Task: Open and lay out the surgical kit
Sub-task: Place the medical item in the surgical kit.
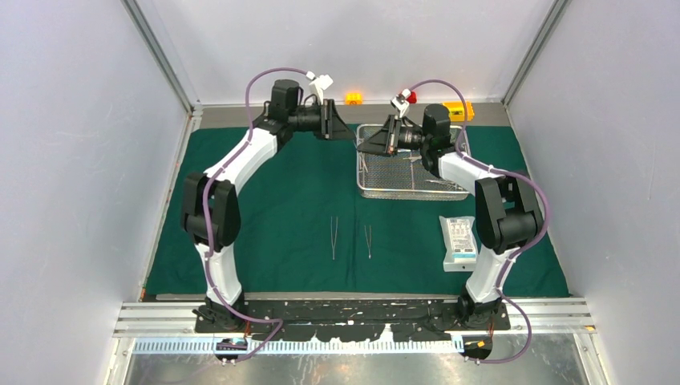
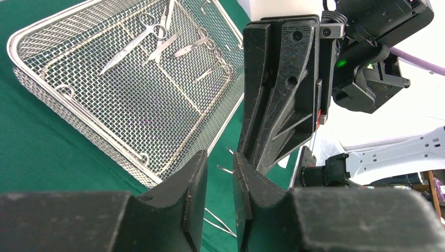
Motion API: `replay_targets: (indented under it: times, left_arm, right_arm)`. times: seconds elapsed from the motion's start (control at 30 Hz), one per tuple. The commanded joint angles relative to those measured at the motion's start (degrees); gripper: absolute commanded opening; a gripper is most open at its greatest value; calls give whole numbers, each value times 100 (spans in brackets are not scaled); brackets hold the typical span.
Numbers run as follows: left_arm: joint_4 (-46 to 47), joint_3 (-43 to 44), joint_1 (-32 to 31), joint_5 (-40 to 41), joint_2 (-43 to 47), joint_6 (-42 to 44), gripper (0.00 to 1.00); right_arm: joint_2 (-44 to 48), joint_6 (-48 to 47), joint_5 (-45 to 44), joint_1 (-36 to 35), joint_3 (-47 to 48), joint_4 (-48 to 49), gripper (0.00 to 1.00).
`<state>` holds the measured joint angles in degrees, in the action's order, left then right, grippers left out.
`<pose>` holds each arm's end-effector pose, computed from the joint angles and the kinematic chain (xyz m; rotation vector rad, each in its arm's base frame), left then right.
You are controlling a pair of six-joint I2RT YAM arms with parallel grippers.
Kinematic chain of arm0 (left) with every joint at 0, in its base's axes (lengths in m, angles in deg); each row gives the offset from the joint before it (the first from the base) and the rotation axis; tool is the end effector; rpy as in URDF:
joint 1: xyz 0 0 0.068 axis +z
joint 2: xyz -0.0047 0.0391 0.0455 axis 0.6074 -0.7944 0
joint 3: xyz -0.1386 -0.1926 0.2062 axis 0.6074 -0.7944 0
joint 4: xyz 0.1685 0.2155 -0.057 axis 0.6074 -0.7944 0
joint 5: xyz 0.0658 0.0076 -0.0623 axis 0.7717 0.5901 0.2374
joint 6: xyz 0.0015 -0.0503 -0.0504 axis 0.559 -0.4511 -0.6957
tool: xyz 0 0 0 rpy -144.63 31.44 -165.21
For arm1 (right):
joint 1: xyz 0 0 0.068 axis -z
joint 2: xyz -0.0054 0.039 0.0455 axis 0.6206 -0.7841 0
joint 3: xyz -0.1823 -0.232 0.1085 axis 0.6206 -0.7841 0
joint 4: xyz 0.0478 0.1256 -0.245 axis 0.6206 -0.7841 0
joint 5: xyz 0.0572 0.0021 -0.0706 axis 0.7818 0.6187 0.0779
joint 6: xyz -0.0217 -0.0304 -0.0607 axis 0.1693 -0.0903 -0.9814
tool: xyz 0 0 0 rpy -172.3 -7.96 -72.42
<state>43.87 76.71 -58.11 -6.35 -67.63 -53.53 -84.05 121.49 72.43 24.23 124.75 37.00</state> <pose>0.4487 -0.2180 0.3434 0.5221 2.0192 -1.3858 0.4196 0.1593 0.2859 -0.3150 1.9473 1.7104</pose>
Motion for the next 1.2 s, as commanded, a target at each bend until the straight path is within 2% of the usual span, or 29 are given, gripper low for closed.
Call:
replay_targets:
  times: [0.0,0.13,0.33,0.43,0.57,0.73,0.8,0.87,1.0,1.17]
  left_arm:
    - [291,272,23,-201,-37,-28,24]
    - [292,351,23,-279,-114,-60,15]
    - [238,442,23,-309,-214,-41,8]
    - [135,497,23,-288,-249,79,0]
    - [-263,643,19,-208,-289,412,0]
    - [-741,691,23,-243,-206,999,0]
    - [-903,626,23,-300,-136,1202,0]
    - [-1073,536,23,-361,-51,1348,0]
    - [-1428,166,17,-409,203,1591,0]
    - [-1736,-749,-112,-306,701,1898,0]
  right_arm:
    - [-31,-106,89,-6,39,233,1]
    - [-76,-91,80,-11,48,248,1]
    - [-96,-36,80,-10,74,282,1]
    - [-109,-10,80,-10,85,287,1]
    - [-106,2,111,5,101,283,14]
    - [40,-315,148,129,52,27,37]
    - [162,-578,155,216,6,-210,45]
    - [322,-947,140,319,-56,-556,49]
    - [653,-1895,79,490,-46,-1621,50]
    - [1147,-3265,-192,669,106,-3277,50]
